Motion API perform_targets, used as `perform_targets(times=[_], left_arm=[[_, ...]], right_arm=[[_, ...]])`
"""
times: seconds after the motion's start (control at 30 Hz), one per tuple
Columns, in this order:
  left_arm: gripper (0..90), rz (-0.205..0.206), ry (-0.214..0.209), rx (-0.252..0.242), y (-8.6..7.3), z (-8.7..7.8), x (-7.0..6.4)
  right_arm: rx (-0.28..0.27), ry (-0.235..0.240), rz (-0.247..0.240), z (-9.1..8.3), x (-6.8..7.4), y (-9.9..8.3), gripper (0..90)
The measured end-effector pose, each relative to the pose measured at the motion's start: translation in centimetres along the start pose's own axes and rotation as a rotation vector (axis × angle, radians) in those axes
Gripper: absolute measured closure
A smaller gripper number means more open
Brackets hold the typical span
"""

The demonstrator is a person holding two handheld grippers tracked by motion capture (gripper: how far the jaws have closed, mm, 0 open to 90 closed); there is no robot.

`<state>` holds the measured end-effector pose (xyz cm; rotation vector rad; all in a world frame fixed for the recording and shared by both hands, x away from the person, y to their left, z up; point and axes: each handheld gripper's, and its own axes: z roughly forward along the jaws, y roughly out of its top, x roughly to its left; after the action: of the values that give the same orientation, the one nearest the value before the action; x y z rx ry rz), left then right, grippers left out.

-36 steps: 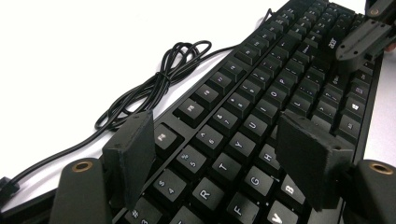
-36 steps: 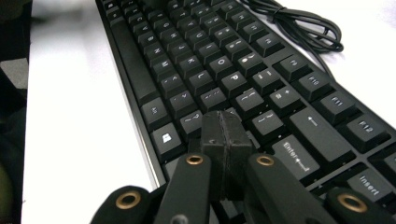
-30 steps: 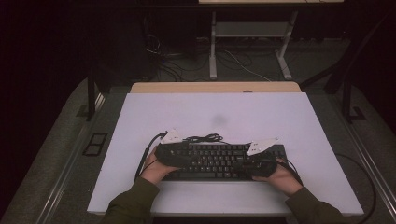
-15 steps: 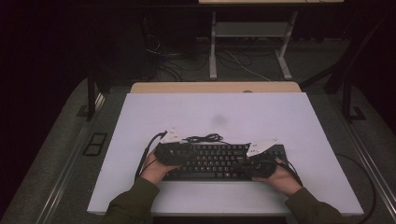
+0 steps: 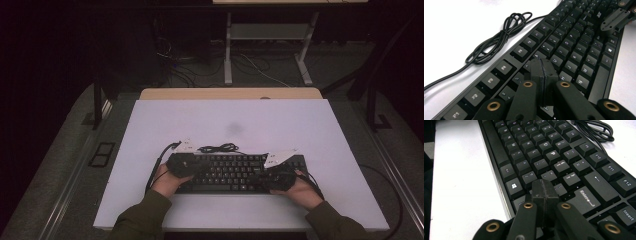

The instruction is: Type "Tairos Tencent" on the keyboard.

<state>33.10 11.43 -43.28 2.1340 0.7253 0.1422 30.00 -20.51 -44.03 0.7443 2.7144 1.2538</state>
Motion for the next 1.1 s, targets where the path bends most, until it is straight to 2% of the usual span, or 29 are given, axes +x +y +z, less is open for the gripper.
perform_targets(times=[0.1, 0.33, 0.6, 0.83, 1.03, 1.1], left_arm=[[88.7, 0.013, -0.008, 0.022, -0.02, 0.07, 0.06], [88.7, 0.002, -0.009, 0.026, -0.05, 0.25, -0.06], [88.8, 0.014, -0.016, 0.045, -0.11, 0.48, -0.08], [88.8, 0.009, -0.018, 0.034, 0.01, 0.18, -0.10], [88.7, -0.003, -0.012, 0.000, 0.16, -0.10, -0.17], [85.7, -0.005, -0.008, -0.008, 0.19, -0.16, -0.20]], right_arm=[[0.000, 0.000, 0.000, 0.00, 0.00, 0.00, 89.5], [0.001, -0.001, 0.001, 0.00, 0.01, 0.00, 89.4], [0.001, -0.002, 0.002, 0.00, 0.03, -0.01, 89.4], [0.000, -0.002, -0.001, 0.01, 0.03, -0.01, 89.5], [0.000, -0.002, -0.001, 0.00, 0.03, 0.00, 89.5], [0.000, -0.001, 0.000, 0.00, 0.01, 0.00, 89.4]])
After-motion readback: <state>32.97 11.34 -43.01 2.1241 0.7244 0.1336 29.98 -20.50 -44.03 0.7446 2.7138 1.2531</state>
